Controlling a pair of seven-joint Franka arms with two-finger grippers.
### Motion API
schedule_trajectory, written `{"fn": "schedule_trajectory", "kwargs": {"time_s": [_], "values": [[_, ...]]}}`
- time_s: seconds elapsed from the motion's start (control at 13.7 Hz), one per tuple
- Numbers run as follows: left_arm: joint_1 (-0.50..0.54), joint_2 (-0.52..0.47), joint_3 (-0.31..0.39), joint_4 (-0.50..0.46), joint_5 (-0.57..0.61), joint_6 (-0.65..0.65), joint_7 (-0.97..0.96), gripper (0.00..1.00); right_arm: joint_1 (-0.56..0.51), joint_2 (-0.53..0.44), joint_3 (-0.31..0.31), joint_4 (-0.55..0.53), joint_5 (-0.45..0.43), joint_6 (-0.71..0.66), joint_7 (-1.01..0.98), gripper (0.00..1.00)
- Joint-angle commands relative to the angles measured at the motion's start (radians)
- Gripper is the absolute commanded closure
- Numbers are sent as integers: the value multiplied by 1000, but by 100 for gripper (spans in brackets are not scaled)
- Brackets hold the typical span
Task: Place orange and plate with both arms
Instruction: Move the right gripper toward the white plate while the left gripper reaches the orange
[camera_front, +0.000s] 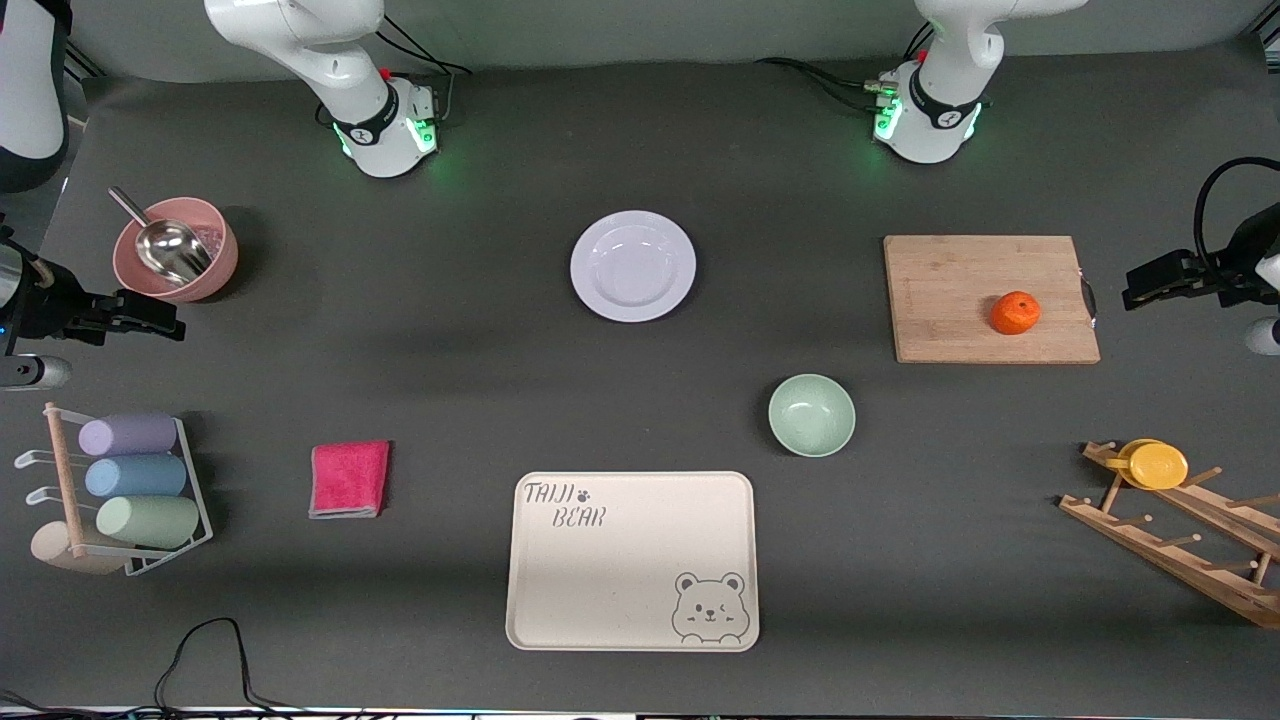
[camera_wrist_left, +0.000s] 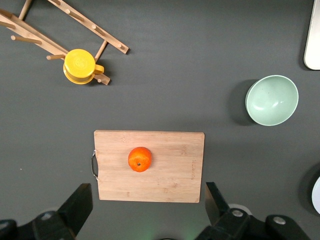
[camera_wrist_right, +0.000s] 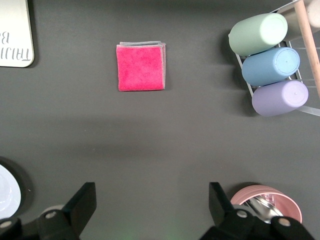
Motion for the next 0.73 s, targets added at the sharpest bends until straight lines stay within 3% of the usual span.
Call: {"fn": "schedule_trajectory", "kwargs": {"time_s": [0.0, 0.15, 0.29, 0.36, 0.51, 0.58, 0.66], "values": [[13, 14, 1, 39, 0, -36, 19, 0, 0, -18, 0, -10, -9, 9, 24, 0], [15, 14, 12, 33, 18, -38, 80, 0, 3, -70, 2, -58, -4, 13, 24, 0], [37, -8, 20, -5, 15, -59, 101, 0, 3, -189, 3, -188, 1, 59, 25, 0], [39, -94, 20, -121, 17, -47, 101, 0, 3, -276, 3, -279, 1, 88, 27, 0], [50, -321, 26, -355, 18, 0, 102, 0, 4, -311, 5, -308, 1, 90, 60, 0], [59, -397, 33, -431, 18, 13, 102, 0, 6, -331, 11, -325, 1, 92, 71, 0], [59, -419, 33, -449, 20, 2, 102, 0, 21, -348, 11, -340, 1, 92, 91, 0]]}}
